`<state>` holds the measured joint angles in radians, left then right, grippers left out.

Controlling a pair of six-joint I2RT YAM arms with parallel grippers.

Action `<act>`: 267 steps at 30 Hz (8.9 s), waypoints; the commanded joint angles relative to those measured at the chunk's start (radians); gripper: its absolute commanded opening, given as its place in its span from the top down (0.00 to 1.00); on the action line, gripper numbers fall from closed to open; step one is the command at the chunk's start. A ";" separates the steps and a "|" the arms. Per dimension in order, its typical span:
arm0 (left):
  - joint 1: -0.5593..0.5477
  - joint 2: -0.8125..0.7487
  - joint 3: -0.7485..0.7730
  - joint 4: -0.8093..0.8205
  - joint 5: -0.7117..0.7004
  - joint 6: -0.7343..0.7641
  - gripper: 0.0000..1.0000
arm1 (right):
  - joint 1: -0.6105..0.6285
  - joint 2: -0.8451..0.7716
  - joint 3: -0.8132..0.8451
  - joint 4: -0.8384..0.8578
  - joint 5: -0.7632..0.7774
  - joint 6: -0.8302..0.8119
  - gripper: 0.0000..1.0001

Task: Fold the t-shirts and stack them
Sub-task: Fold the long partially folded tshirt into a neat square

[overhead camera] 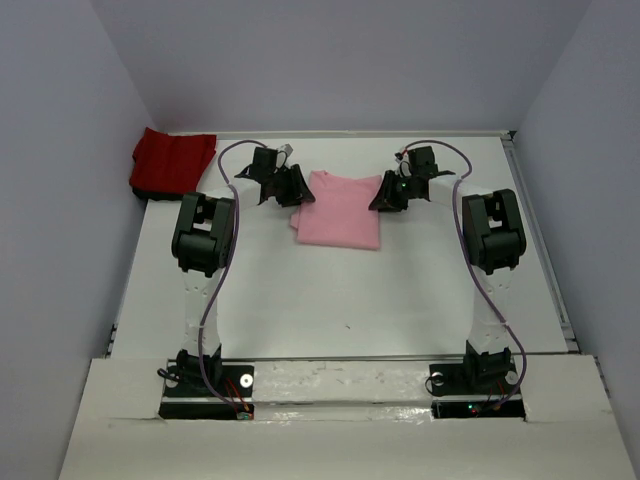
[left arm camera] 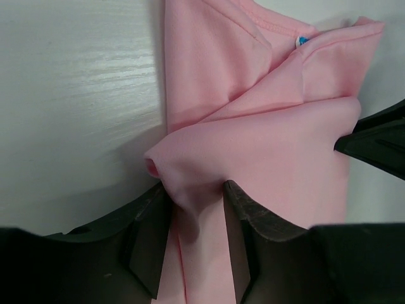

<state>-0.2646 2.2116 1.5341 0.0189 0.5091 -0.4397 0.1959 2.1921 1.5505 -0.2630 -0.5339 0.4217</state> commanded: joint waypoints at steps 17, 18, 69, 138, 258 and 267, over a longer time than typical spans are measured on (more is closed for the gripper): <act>-0.019 0.066 0.057 -0.246 -0.067 0.027 0.91 | 0.011 0.034 0.036 -0.163 0.031 -0.054 1.00; -0.025 0.063 0.057 -0.261 -0.075 0.027 0.91 | 0.011 0.031 0.031 -0.179 0.029 -0.064 1.00; -0.196 -0.555 -0.743 -0.338 -0.234 -0.244 0.94 | 0.108 -0.355 -0.448 -0.463 0.091 -0.164 1.00; -0.156 -0.636 -0.672 -0.178 -0.077 -0.202 0.45 | 0.117 -0.454 -0.480 -0.312 -0.038 -0.018 0.62; -0.173 -0.678 -0.704 -0.256 -0.037 -0.163 1.00 | 0.135 -0.554 -0.526 -0.380 -0.035 -0.008 1.00; -0.142 -0.727 -0.660 -0.301 -0.078 -0.149 1.00 | 0.135 -0.644 -0.506 -0.426 0.021 -0.006 1.00</act>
<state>-0.4236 1.5402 0.8299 -0.2501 0.4404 -0.6102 0.3225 1.5997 1.0023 -0.6605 -0.5484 0.4259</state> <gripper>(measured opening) 0.011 0.010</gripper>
